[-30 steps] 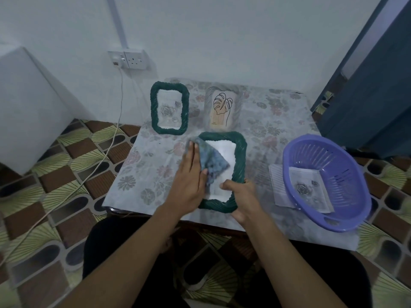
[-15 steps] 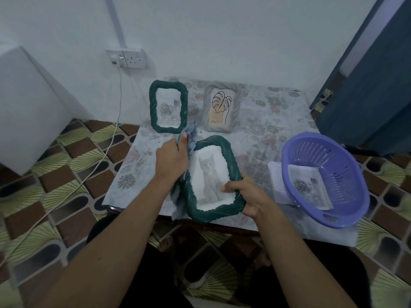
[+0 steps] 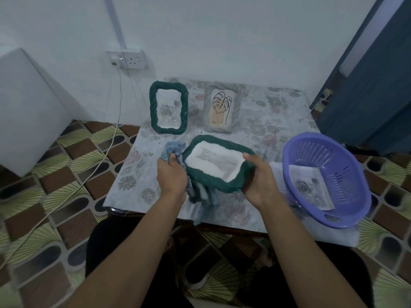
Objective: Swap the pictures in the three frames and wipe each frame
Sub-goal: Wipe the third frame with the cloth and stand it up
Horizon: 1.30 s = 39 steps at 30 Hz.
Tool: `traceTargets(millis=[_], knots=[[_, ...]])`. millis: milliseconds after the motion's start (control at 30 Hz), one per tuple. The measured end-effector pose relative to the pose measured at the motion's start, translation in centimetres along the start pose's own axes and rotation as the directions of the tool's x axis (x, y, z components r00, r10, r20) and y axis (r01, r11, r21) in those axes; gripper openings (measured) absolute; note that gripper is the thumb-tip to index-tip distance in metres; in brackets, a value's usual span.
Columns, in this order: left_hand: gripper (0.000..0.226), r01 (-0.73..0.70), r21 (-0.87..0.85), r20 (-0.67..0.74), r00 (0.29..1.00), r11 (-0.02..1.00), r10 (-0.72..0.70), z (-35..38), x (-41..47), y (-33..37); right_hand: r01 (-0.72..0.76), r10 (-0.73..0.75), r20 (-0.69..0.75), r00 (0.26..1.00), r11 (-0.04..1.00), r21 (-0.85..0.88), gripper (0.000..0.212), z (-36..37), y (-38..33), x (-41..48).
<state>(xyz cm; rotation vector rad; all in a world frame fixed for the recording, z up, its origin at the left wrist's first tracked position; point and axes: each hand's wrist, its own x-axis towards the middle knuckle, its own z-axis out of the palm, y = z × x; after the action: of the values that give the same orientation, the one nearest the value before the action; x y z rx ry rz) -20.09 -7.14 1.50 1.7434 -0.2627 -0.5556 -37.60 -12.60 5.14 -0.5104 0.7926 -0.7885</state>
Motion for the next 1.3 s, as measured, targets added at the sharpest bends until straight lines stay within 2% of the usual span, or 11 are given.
traceTargets(millis=[167,333,400,467,600,700,867,1033,1133,1233,1300], knots=[[0.023,-0.240,0.103,0.139,0.964,0.965,0.225,-0.4,-1.9,-0.3,-0.029,0.034,-0.042,0.999,0.994,0.102,0.026,-0.2,0.7,-0.4],[0.025,-0.528,0.291,0.272,0.845,0.798,0.461,-1.9,-2.1,-1.1,-0.056,0.059,-0.036,0.998,0.996,0.062,0.036,-1.3,0.4,-0.6],[0.023,-0.582,0.292,0.399,0.795,0.759,0.457,-2.2,-1.7,-1.4,-0.092,0.093,0.019,0.996,0.996,-0.015,0.039,-1.5,0.4,-0.8],[0.048,-0.619,0.346,0.571,0.735,0.705,0.366,-2.2,-1.0,-1.6,-0.135,0.137,0.000,0.991,0.980,-0.144,0.032,-1.3,0.8,-1.1],[0.062,-0.742,0.373,0.648,0.638,0.557,0.416,-1.4,0.0,-0.6,-0.149,0.138,-0.059,0.989,0.953,-0.265,0.082,-1.2,1.6,-0.9],[0.067,-0.803,0.429,0.669,0.590,0.413,0.453,-0.7,0.5,0.5,-0.101,0.092,-0.043,0.995,0.956,-0.276,0.092,-1.2,1.7,-0.3],[0.055,-0.819,0.375,0.700,0.557,0.434,0.447,0.3,-1.7,0.6,-0.017,-0.001,-0.062,0.998,0.960,-0.279,0.024,0.6,0.7,-0.6],[0.052,-0.889,0.255,0.787,0.419,0.379,0.452,0.6,-4.3,-0.4,0.022,-0.037,-0.048,0.998,0.959,-0.283,0.022,1.0,1.7,-0.5],[0.055,-0.849,0.469,0.719,0.528,0.246,0.451,0.4,-1.7,-0.1,0.034,-0.056,-0.051,0.997,0.930,-0.365,0.036,1.1,1.7,-1.1],[0.058,-0.616,0.622,0.519,0.787,0.484,0.334,0.3,0.7,0.7,0.043,-0.062,-0.032,0.998,0.906,-0.421,0.043,1.0,1.7,-1.4],[0.062,-0.535,0.557,0.474,0.833,0.635,0.286,0.4,1.5,0.7,0.074,-0.087,-0.011,0.996,0.902,-0.425,0.044,1.3,1.4,-1.7]])
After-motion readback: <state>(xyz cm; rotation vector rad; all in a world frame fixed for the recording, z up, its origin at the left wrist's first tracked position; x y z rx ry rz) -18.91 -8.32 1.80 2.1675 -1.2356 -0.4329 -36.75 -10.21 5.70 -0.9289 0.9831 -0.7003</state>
